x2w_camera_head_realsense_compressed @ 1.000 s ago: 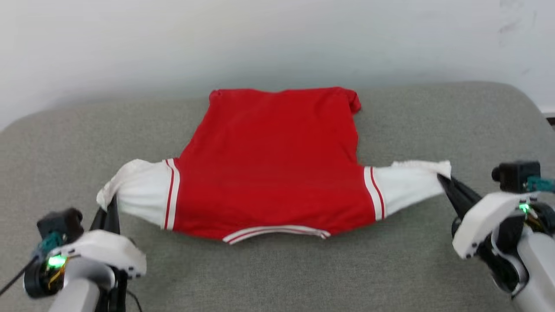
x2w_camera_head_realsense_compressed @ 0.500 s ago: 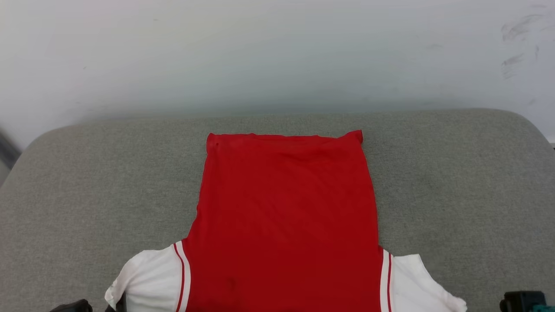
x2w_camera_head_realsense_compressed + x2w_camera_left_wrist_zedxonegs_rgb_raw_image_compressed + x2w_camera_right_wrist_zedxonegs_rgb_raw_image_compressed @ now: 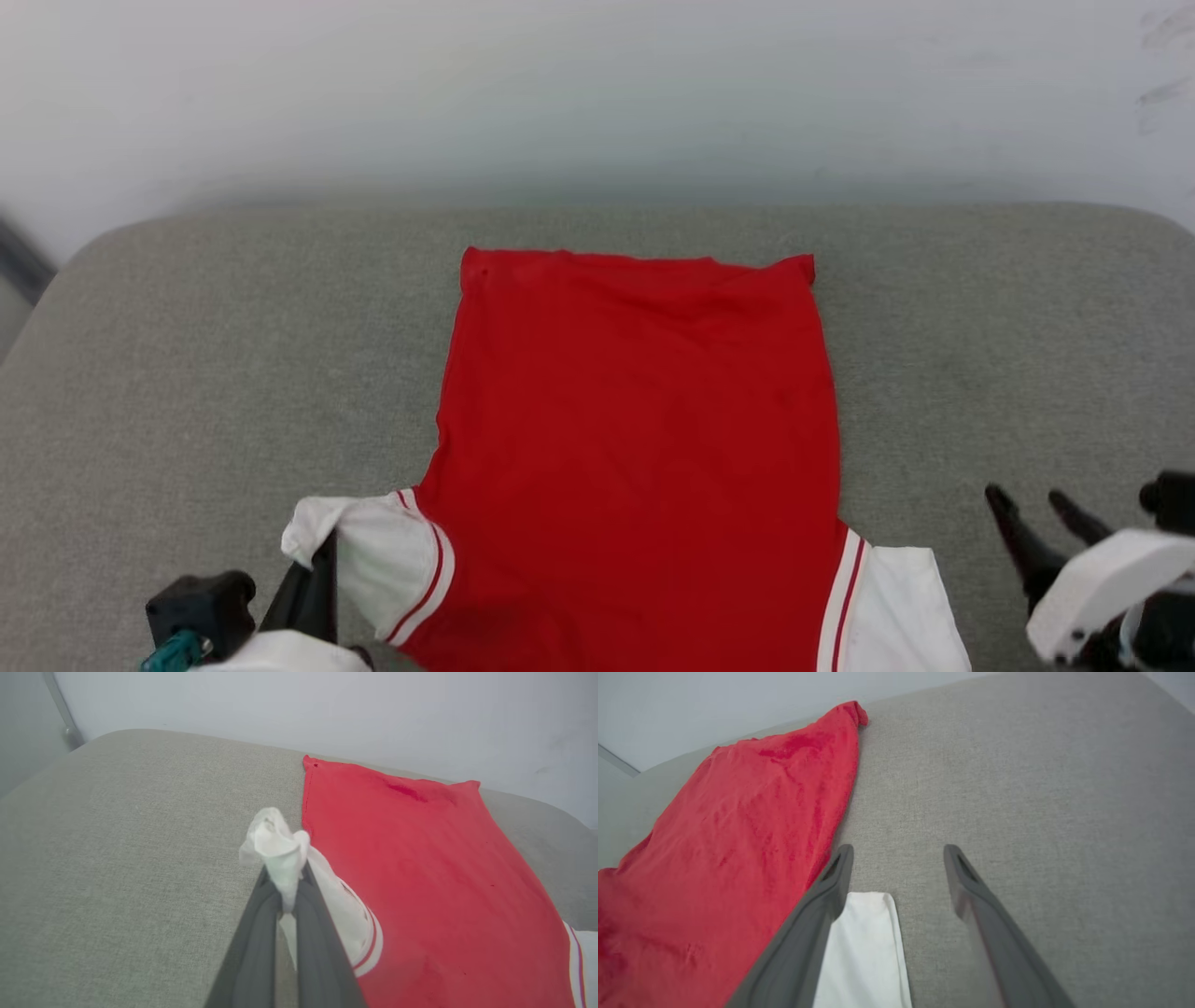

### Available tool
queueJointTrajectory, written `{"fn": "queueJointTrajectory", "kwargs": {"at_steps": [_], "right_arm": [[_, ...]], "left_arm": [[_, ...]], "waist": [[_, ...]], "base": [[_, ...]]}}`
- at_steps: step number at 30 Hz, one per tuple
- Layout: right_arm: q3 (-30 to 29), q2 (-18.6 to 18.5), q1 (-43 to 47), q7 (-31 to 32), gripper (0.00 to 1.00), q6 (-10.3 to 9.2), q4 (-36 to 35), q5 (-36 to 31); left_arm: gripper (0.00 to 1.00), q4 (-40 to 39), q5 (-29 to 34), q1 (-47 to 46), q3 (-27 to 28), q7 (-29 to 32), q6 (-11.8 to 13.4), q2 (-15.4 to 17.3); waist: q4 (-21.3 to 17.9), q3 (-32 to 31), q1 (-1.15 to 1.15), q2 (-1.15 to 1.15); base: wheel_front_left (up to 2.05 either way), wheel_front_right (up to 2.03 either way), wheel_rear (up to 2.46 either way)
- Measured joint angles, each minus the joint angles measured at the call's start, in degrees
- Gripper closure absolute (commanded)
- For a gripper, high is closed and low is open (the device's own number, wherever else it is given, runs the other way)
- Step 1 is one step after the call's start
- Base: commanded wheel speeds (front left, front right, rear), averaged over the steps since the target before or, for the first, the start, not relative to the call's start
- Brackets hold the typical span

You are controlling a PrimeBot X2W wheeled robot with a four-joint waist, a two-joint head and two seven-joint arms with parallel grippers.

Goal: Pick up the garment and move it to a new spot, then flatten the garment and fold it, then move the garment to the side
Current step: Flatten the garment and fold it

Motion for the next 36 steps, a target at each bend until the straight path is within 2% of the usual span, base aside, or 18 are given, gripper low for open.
{"fn": "queueJointTrajectory", "kwargs": {"at_steps": [7,17,23,31,32,33,34,35,36], "right_arm": [[-2.3,-4.4,-20.7,1.5,0.00,-0.01,12.3,3.1],[-1.8,-7.9,-49.2,12.8,0.00,0.00,29.7,1.8],[-1.5,-8.5,-59.7,18.7,0.00,0.00,37.0,-0.6],[-0.5,-8.6,-65.0,23.2,0.00,0.00,44.4,-1.9],[-0.4,-8.9,-65.6,24.2,0.17,0.00,45.2,-2.2],[-0.9,-9.0,-66.2,25.2,0.60,0.01,46.1,-2.4],[-1.4,-9.1,-66.7,26.1,0.89,0.01,47.2,-2.7],[-1.5,-9.1,-67.2,26.9,1.00,0.02,47.7,-3.4],[-1.7,-9.0,-67.3,27.2,1.00,0.02,48.2,-3.6]], "left_arm": [[1.00,-2.1,2.1,-7.6,-1.6,-1.3,-1.5,-1.0],[1.00,-2.7,3.3,-16.5,-3.7,-3.0,-4.0,-3.4],[1.00,-0.8,3.5,-20.1,-4.8,-3.9,-5.5,-4.9],[1.00,2.3,3.1,-23.2,-6.1,-5.8,-7.4,-6.8],[1.00,2.7,3.0,-23.3,-6.1,-6.0,-7.7,-7.0],[1.00,3.1,2.9,-23.4,-6.2,-6.1,-7.7,-7.1],[1.00,3.5,2.8,-23.5,-6.3,-6.2,-7.8,-7.1],[1.00,3.8,2.7,-23.7,-6.3,-6.3,-8.0,-7.1],[1.00,4.0,2.7,-23.9,-6.3,-6.5,-8.0,-7.2]], "waist": [[2.6,6.3,0.01,0.00],[7.1,18.3,0.02,0.00],[10.6,24.2,0.02,0.00],[14.9,28.7,0.01,0.00],[15.2,28.9,0.01,0.00],[15.4,29.1,0.01,0.00],[15.6,29.1,0.01,0.00],[15.6,29.0,0.01,0.00],[15.6,28.9,0.01,0.00]], "base": [[0.00,0.00,0.00],[0.00,0.00,0.00],[0.00,0.00,0.00],[0.00,0.00,0.00],[0.00,0.00,0.00],[0.00,0.00,0.00],[0.00,0.00,0.00],[0.00,0.00,0.00],[0.00,0.00,0.00]]}}
